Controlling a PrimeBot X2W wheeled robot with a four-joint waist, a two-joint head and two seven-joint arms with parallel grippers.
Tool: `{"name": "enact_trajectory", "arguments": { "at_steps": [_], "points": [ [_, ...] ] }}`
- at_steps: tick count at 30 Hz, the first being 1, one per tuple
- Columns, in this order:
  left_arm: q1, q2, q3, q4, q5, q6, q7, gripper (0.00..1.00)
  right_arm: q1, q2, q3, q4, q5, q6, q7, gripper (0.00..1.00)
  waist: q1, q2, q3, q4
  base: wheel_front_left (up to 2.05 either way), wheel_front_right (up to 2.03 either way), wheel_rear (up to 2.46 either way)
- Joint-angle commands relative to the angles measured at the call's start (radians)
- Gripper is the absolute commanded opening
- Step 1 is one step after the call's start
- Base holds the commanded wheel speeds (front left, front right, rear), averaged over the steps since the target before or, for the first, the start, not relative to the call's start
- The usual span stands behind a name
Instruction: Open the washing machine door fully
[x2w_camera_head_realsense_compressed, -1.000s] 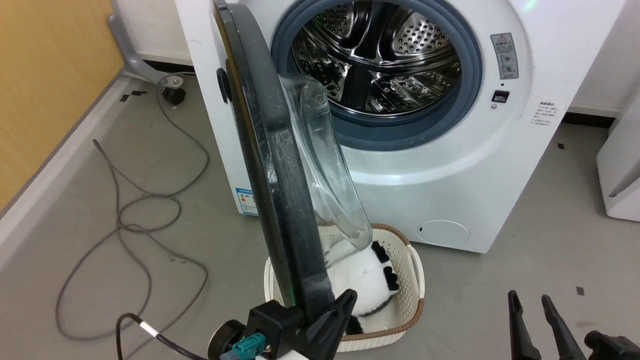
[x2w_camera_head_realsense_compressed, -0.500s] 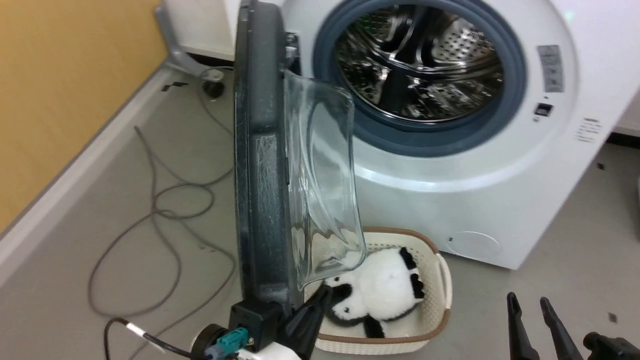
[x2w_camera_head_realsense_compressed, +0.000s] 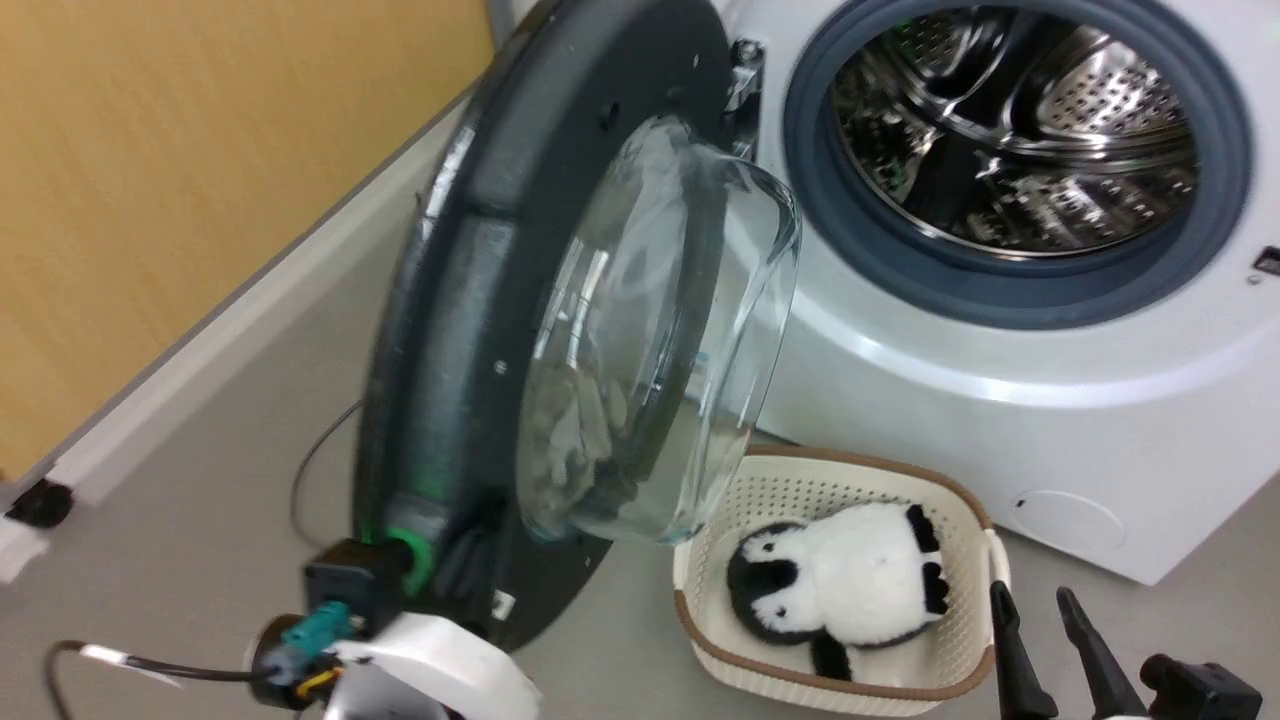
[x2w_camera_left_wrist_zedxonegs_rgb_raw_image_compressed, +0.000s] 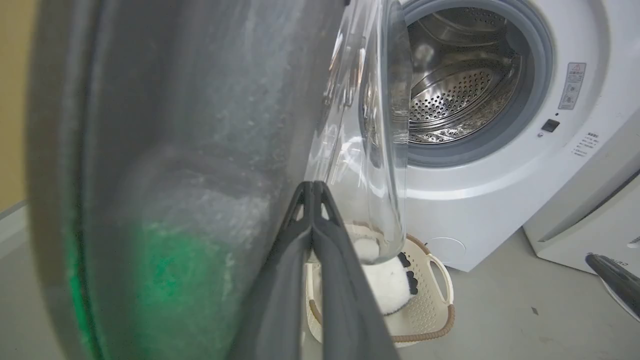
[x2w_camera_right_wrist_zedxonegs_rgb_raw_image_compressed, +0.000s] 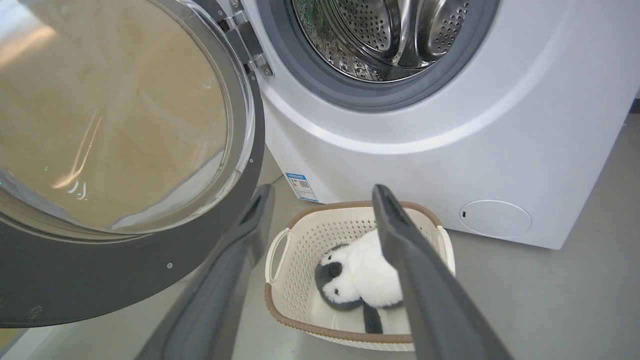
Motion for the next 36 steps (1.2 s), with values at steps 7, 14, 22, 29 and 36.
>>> {"name": "enact_trajectory", "arguments": {
  "at_steps": [7,14,22,29,36],
  "points": [
    [-0.044,0.036,0.107,0.026,-0.041,0.031,-0.044,0.0,-0.04,-0.028,0.007,-0.005,-0.028,0.001,0.012,1.0,0.0,0.0,0.072,0.039,0.0,0.0,0.0],
    [-0.083,0.058,0.212,0.077,-0.087,0.058,-0.091,0.0,-0.051,-0.063,0.005,-0.03,-0.035,0.001,0.038,1.0,0.0,0.0,0.135,0.025,0.0,0.0,0.0],
    [-0.165,0.121,0.325,0.158,-0.146,0.052,-0.128,0.0,-0.069,-0.083,-0.007,-0.079,-0.051,0.001,0.079,1.0,0.0,0.0,0.222,-0.009,0.0,0.0,0.0],
    [-0.277,0.199,0.401,0.275,-0.19,0.032,-0.135,0.0,-0.079,-0.098,-0.019,-0.113,-0.062,0.001,0.109,1.0,0.0,0.0,0.28,-0.033,0.0,0.0,0.0],
    [-0.384,0.283,0.449,0.421,-0.217,0.002,-0.146,0.0,-0.094,-0.102,-0.014,-0.129,-0.066,0.001,0.125,1.0,0.0,0.0,0.311,-0.056,0.0,0.0,0.0]
  ]
}}
